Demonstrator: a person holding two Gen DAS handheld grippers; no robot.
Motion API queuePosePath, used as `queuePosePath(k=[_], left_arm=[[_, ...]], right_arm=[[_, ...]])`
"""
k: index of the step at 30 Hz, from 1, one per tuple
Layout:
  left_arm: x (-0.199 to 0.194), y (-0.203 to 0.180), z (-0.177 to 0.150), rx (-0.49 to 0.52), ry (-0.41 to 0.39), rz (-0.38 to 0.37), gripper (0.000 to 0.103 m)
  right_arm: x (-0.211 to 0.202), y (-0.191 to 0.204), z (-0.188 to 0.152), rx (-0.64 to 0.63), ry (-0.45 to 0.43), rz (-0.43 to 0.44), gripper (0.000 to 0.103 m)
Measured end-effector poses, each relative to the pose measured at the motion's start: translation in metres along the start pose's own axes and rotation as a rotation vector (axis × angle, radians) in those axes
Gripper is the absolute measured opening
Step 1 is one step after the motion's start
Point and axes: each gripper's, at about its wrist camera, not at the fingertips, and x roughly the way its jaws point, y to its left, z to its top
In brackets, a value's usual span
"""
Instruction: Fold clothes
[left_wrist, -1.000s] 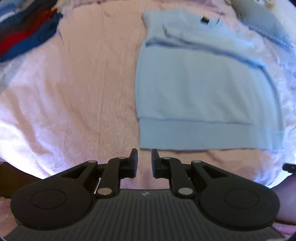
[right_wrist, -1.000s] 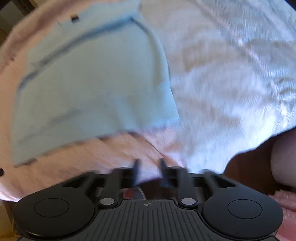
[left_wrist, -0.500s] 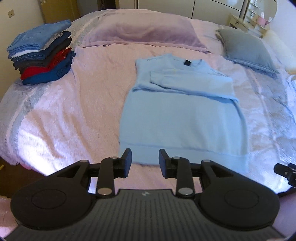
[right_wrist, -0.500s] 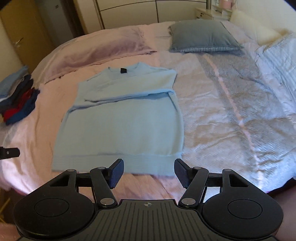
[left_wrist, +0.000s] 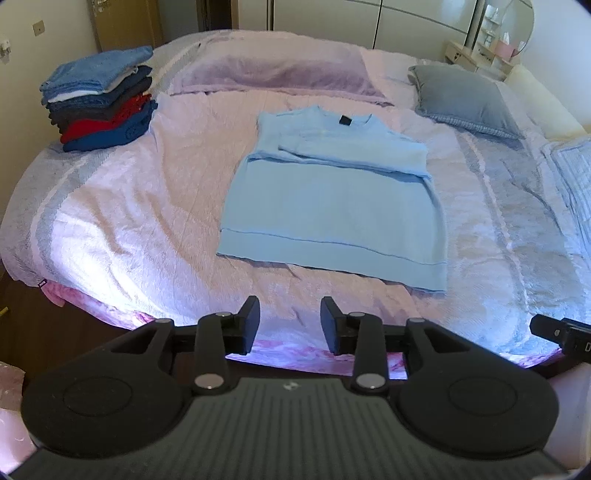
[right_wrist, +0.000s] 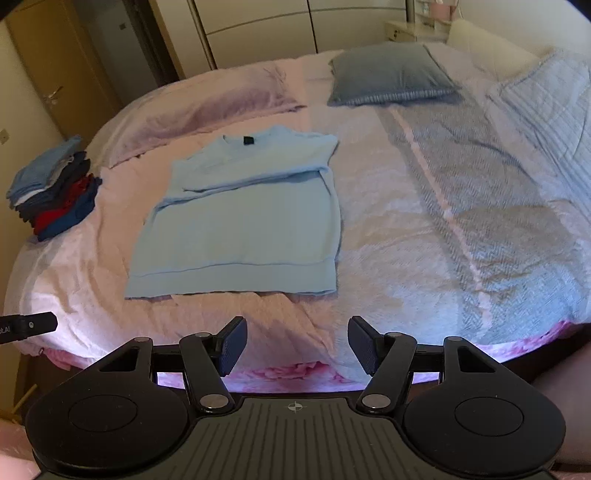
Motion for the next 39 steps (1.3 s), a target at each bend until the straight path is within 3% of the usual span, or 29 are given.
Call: queuePosePath(k=[9,21,34,39], left_arm=[[-0.025,-0.009,-0.018,-0.002,-0.036,0.011,0.035],[-0.026,-0.018,-0.021,0.024,-0.026,0.024,0.037],[0.017,-0.008,-0.003,0.005,0.024,0.004,0.038],[0.054,0.035,0.006,-0.063,0.022,-0.039,0.040]], right_arm=[[-0.017,-0.008,-0.014,-0.026,0.004,0.024,0.064],[-0.020,-0.016,-0.018,-0.020,0.020,0.029,0.064],[0.015,-0.011,0.004,-0.029,0.067,0.012,0.064],[0.037,-0.018,0.016,0.030,0.073,0.029,0.064]])
